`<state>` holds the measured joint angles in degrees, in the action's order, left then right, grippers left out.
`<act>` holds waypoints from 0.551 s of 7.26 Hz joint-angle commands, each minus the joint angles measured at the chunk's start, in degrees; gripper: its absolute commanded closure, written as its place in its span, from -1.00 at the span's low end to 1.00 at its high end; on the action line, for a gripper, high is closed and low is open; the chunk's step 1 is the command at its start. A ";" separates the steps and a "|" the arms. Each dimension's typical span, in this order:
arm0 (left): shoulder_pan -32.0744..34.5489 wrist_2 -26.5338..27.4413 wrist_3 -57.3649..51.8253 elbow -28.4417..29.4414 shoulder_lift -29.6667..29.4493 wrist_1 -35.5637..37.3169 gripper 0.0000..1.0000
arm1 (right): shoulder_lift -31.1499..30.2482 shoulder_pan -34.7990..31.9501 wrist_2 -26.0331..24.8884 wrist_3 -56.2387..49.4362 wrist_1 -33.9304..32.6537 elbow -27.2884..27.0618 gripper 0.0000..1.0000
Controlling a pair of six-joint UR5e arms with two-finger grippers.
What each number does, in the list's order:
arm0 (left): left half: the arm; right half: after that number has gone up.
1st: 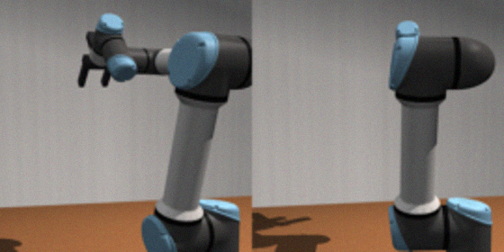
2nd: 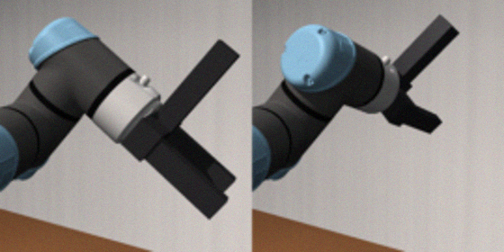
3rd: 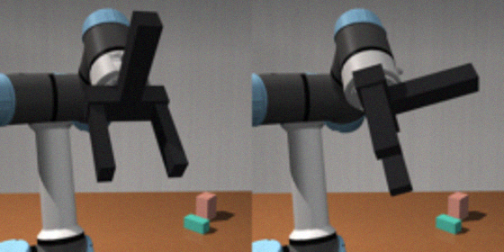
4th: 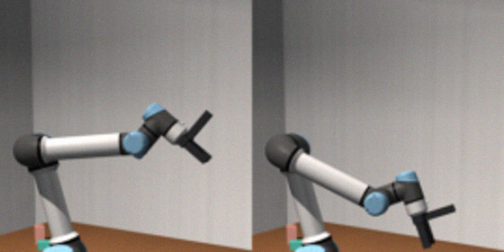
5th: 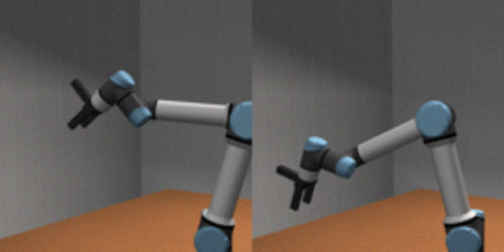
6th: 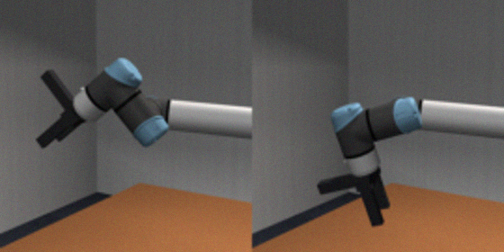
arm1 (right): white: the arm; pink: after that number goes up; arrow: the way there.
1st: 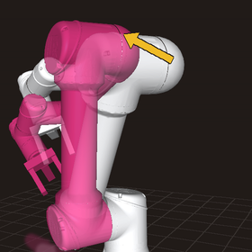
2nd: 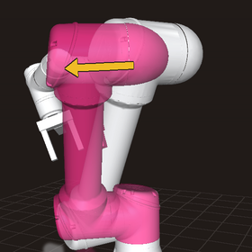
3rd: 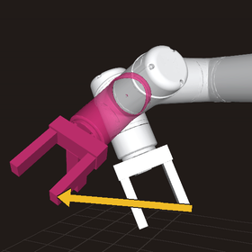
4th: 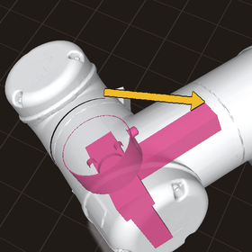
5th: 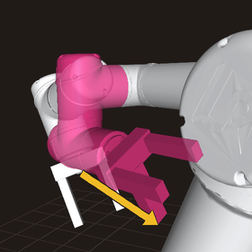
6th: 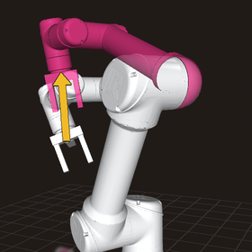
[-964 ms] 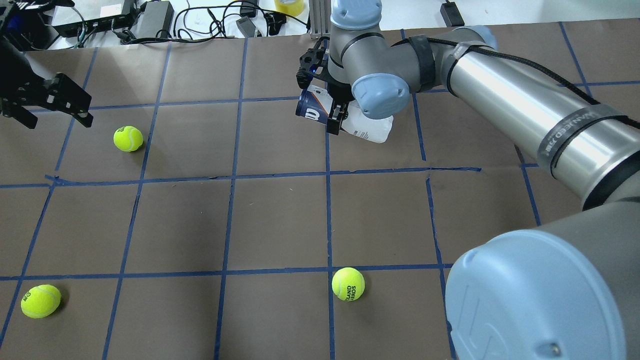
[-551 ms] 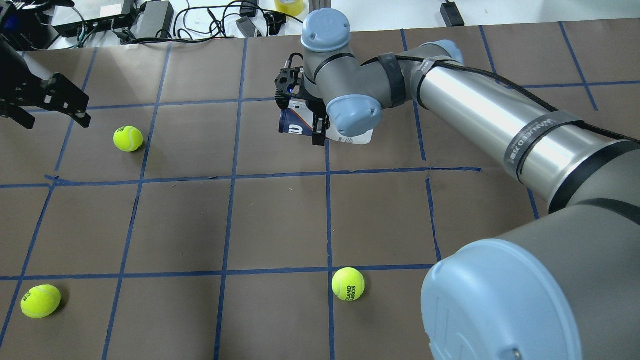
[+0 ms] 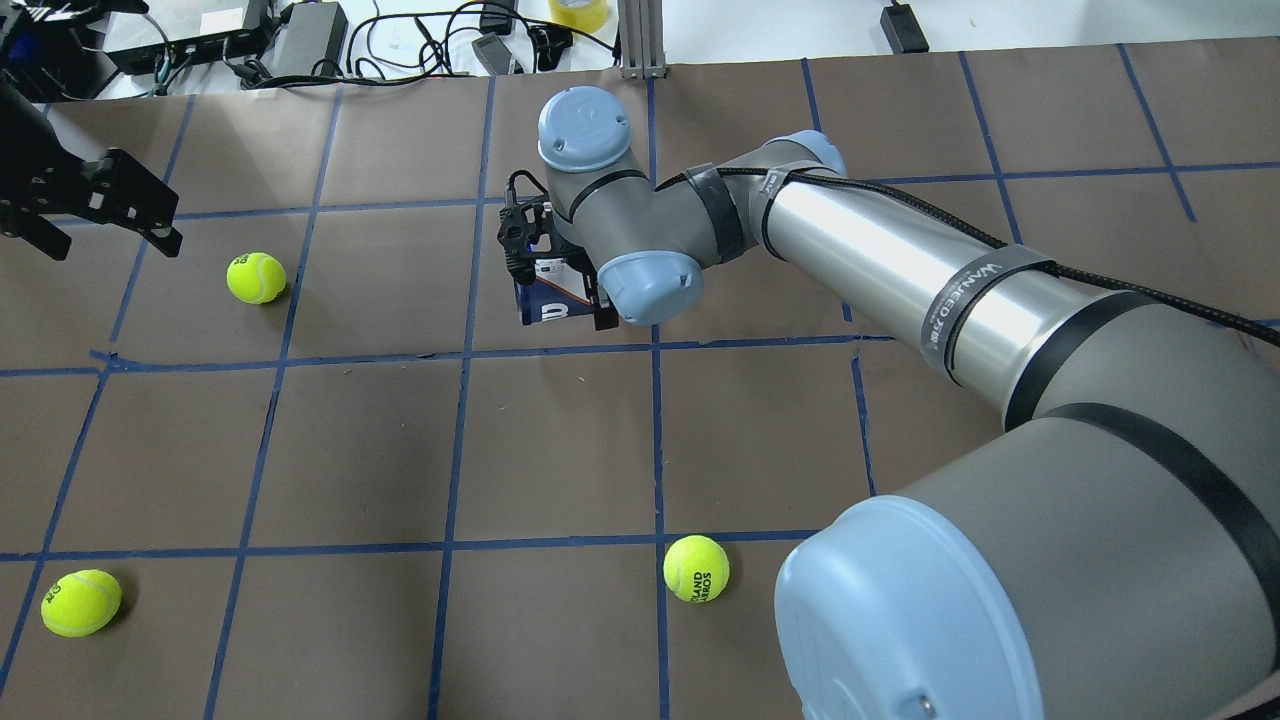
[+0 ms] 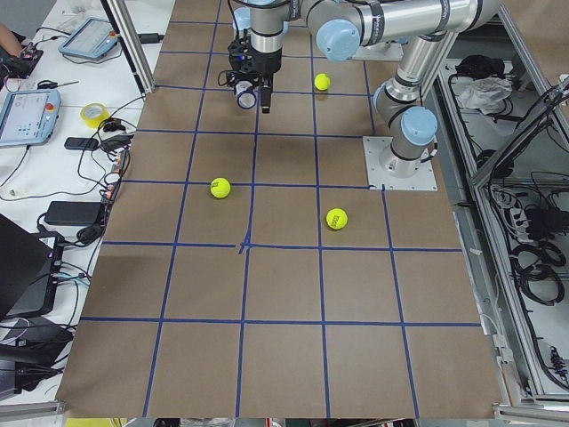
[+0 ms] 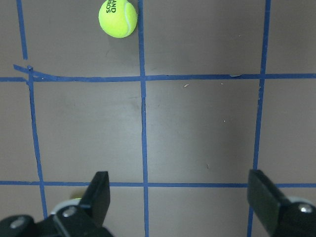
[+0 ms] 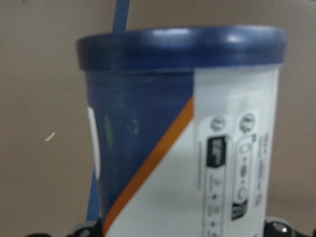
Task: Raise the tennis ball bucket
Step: 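Carry the tube with the right gripper toward the table center, tilting it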
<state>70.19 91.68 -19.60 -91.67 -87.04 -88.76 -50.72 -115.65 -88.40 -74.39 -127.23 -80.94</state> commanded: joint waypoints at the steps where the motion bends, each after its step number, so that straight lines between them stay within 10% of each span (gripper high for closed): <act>1: 0.04 0.16 -0.09 0.00 0.03 -0.01 -1.00 | 1.67 -2.64 -0.28 3.27 -2.67 0.00 -0.51; 3: 0.04 -0.01 0.00 0.00 0.03 -0.01 -1.00 | 1.41 -2.83 -1.07 5.04 -1.89 0.00 -0.52; 4: 0.04 -0.28 -0.09 0.00 0.03 -0.01 -1.00 | 1.67 -2.83 -1.07 5.13 -1.54 0.00 -1.00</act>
<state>70.19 91.67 -19.65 -91.67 -87.01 -88.77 -49.18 -118.36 -89.32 -69.66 -129.18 -80.95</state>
